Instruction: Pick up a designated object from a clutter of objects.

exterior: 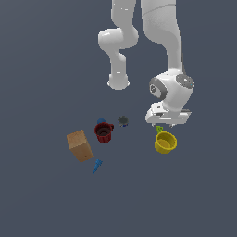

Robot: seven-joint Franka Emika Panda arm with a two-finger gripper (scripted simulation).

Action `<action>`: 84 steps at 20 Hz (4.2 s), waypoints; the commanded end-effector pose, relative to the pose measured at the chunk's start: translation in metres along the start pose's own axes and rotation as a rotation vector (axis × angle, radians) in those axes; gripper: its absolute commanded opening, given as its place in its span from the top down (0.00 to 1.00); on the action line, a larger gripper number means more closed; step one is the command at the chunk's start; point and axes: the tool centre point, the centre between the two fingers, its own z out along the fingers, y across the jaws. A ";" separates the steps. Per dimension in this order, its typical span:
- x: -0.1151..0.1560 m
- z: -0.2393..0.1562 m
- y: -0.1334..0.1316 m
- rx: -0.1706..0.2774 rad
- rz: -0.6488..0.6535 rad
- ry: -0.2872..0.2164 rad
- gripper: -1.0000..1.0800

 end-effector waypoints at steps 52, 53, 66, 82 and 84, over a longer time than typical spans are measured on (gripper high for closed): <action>0.044 -0.076 0.080 0.003 -0.001 0.000 1.00; 0.047 -0.086 0.086 0.003 -0.001 0.000 1.00; 0.094 -0.214 0.166 0.005 -0.001 0.000 1.00; 0.141 -0.324 0.235 0.001 0.002 0.001 1.00; 0.144 -0.330 0.238 0.001 0.002 0.001 1.00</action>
